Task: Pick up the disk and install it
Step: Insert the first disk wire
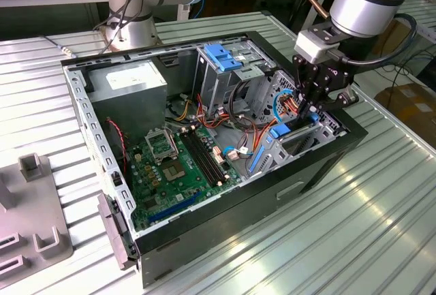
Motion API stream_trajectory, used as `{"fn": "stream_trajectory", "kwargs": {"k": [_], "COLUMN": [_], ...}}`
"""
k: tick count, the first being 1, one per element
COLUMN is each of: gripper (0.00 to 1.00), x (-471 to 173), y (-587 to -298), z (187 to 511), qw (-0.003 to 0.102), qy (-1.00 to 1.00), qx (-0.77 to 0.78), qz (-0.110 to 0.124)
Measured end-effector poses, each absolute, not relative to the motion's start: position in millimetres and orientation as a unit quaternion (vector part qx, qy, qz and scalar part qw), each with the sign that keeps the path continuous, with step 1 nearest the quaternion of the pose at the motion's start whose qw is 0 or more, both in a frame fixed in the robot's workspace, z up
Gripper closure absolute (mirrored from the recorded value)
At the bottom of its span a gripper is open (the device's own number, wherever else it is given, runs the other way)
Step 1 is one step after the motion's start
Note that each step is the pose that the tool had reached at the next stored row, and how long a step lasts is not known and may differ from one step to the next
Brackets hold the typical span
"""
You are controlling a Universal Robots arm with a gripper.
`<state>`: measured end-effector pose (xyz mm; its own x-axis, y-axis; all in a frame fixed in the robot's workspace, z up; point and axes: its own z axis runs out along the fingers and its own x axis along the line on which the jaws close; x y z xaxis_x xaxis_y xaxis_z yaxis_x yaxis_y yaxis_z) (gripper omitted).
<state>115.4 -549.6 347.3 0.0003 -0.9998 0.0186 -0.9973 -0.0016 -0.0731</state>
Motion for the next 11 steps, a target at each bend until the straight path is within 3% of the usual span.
{"fn": "stream_trajectory", "kwargs": {"k": [11], "gripper": [0.83], "x": [118.3], "y": [-550.2], "z": [346.4], "qw": [0.019], "qy": [0.708], "qx": [-0.706], "qz": [-0.032]}}
